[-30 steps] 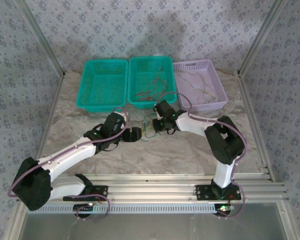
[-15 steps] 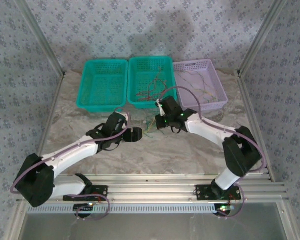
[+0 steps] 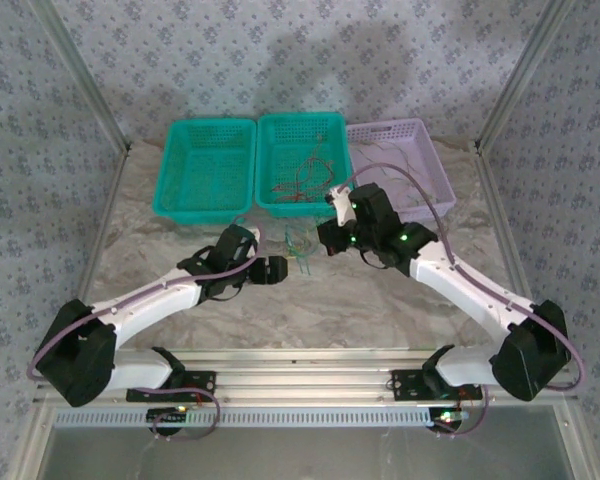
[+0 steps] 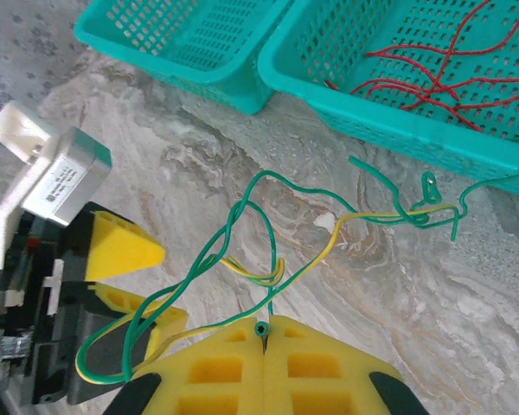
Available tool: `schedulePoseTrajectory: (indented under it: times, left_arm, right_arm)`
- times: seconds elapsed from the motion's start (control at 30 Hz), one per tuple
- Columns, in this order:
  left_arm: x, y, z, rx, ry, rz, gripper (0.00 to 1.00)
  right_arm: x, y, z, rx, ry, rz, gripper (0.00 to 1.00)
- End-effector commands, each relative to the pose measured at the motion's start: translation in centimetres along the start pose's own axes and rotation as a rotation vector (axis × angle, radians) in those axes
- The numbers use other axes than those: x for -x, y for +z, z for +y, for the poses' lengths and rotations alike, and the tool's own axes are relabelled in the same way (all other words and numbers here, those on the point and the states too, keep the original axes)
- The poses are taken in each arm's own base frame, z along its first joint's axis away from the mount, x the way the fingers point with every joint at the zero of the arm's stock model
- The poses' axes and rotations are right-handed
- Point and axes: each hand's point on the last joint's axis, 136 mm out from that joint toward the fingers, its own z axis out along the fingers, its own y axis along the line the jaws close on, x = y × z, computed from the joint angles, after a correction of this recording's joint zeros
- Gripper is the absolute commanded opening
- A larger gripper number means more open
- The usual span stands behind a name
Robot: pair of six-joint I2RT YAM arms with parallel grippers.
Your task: Untangle the cables
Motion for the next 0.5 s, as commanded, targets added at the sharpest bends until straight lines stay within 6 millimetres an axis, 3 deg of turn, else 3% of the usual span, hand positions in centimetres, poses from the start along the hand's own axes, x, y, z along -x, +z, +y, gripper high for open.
schedulePoseTrajectory:
  times: [0.0,0.1,0.2,0.33,0.47]
  left_arm:
    - [1.9,-0.9,-2.3,-0.097,-0.014,-0.057,0.82]
    - [2.3,-2.0,-4.3,-0.228,-0.009,-0.109,0.84]
    - [3.1,-4.8,-6.4,-0.385,0.034,-0.224,0.87]
    - [3.0,-7.2,-7.0,-0.440,0.095,-0.286,0.90]
    - [2.6,-7.9,-7.6,-0.492,0.085,-0.286,0.93]
  right_arm:
    - [0.0,-1.1,0.8,0.056,0.015,0.007,0.00]
    - [-0.2,-0.9,0.3,0.053,0.030,0.012,0.00]
    - [-0.7,-0.7,-0.2,0.040,0.041,0.026,0.00]
    - [-0.9,-0.6,-0.3,0.036,0.050,0.029,0.00]
    - [-0.6,-0.6,-0.4,0.033,0.052,0.017,0.00]
